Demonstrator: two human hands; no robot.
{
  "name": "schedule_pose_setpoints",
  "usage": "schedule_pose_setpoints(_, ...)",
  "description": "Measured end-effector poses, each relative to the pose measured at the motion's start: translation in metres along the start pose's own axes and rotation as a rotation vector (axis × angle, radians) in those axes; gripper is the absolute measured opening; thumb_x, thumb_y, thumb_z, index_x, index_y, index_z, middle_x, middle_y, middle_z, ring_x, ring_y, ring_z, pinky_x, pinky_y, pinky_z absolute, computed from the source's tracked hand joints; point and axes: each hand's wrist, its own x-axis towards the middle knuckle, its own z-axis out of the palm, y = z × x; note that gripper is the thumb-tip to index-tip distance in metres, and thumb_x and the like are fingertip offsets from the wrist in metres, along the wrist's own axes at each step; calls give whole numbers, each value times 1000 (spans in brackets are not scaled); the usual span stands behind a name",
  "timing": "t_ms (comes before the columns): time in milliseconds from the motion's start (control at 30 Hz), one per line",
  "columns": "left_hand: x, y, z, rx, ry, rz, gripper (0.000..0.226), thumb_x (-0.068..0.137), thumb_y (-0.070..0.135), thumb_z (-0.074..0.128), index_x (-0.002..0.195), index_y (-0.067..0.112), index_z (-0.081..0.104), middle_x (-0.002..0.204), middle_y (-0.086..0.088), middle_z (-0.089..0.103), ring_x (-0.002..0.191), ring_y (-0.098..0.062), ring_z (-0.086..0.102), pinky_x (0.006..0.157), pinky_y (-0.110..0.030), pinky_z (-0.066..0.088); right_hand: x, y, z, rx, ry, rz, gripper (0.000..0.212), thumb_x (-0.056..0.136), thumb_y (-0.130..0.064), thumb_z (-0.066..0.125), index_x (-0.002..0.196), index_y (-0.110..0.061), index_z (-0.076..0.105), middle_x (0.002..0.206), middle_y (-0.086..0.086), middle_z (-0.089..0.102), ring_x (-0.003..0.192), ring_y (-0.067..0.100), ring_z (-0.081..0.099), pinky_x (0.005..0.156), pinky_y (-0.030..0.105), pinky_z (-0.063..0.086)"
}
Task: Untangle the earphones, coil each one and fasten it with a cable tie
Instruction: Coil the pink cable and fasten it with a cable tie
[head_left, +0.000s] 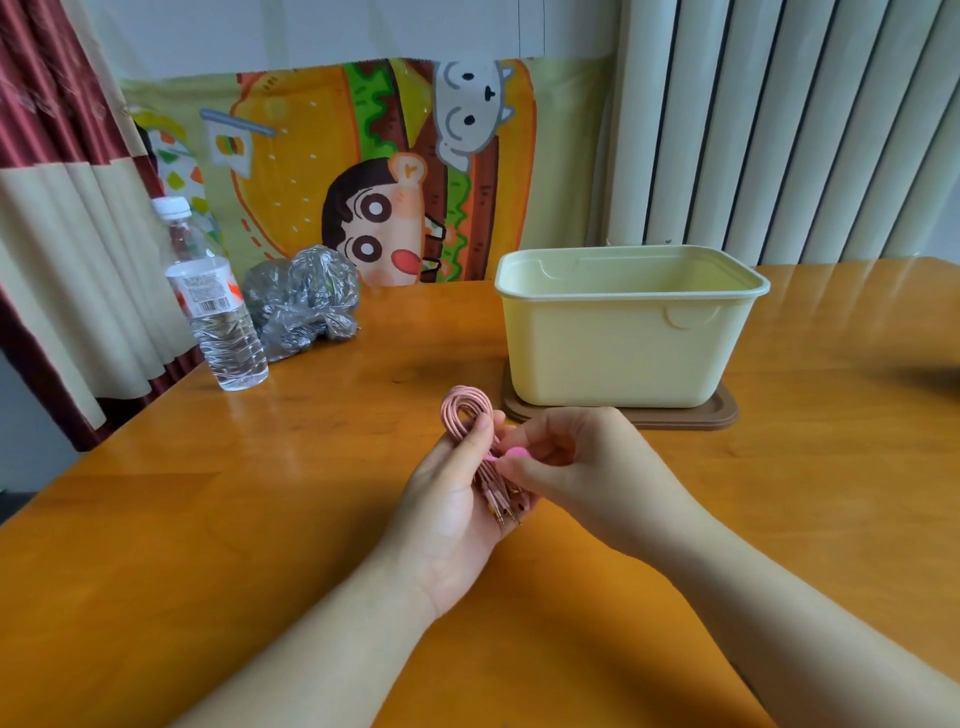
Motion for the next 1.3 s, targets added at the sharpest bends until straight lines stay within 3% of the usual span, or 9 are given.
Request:
schedule_pose_setpoints(133, -1, 5, 0, 118, -125, 9, 35, 86, 30, 54, 119, 18, 61, 110, -7, 70, 88, -16, 69, 78, -35, 53, 3, 0, -13, 66, -23, 21, 1, 83, -15, 70, 82, -15, 71, 71, 1, 72, 61, 10, 66, 61, 24, 55)
schedule_pose_setpoints(233, -3, 9, 0, 192, -229, -5, 38, 83, 20, 54, 120, 11, 61, 111, -10, 68, 92, -17, 68, 79, -35, 53, 5, 2, -18, 204, 33, 51, 4, 82, -10, 71, 83, -12, 67, 69, 2, 70, 56, 5, 64, 56, 16, 49)
schedule_pose_setpoints(367, 0, 7, -4, 209, -206, 21, 39, 84, 13, 52, 123, 9, 58, 118, -17, 65, 104, -24, 63, 82, -36, 55, 8, 7, -16, 217, 32, 75, 2, 84, -16, 69, 83, -15, 70, 72, 5, 71, 64, 17, 66, 65, 25, 56)
schedule_pose_setpoints(500, 3, 7, -5, 177, -180, 44, 42, 81, 14, 56, 123, 8, 58, 114, -15, 66, 102, -24, 60, 80, -35, 55, 11, 11, -18, 443, -39, 131, 16, 84, 1, 65, 93, -12, 68, 82, 6, 69, 70, 13, 65, 72, 26, 55)
schedule_pose_setpoints(600, 5, 7, -6, 125, -173, 31, 39, 78, 13, 58, 116, 6, 62, 105, -12, 67, 94, -21, 59, 76, -36, 57, 9, 13, -19, 318, -55, 14, 24, 79, 6, 68, 91, -14, 68, 88, 7, 71, 76, 13, 66, 77, 27, 56)
schedule_pose_setpoints(733, 6, 7, -9, 156, -171, 8, 30, 77, 13, 60, 105, 5, 66, 89, -10, 67, 79, -16, 62, 74, -36, 56, 6, 11, -12, -3, 84, -138, 13, 82, -9, 71, 91, -19, 71, 77, -10, 70, 71, 3, 66, 67, 13, 51)
schedule_pose_setpoints(900, 6, 5, -11, 279, -175, 51, 37, 80, 16, 59, 117, 11, 62, 88, -5, 68, 79, -12, 64, 73, -34, 53, 6, 12, -9, 5, 162, -181, 8, 86, -17, 68, 92, -17, 73, 76, -10, 71, 68, 1, 67, 64, 13, 51)
schedule_pose_setpoints(1067, 8, 4, -12, 239, -166, 21, 38, 82, 16, 57, 119, 9, 61, 102, -9, 69, 87, -17, 65, 77, -40, 54, 8, 17, -9, -28, 78, -105, 7, 86, -20, 67, 91, -20, 72, 79, -7, 72, 76, 7, 67, 74, 33, 56)
schedule_pose_setpoints(1300, 4, 12, -8, 217, -179, -34, 30, 96, 6, 41, 120, 10, 59, 90, -9, 65, 80, -17, 64, 85, -45, 51, 14, 20, -20, 138, 42, -22, 10, 82, -23, 71, 89, -26, 66, 82, -6, 68, 75, 8, 64, 73, 26, 53)
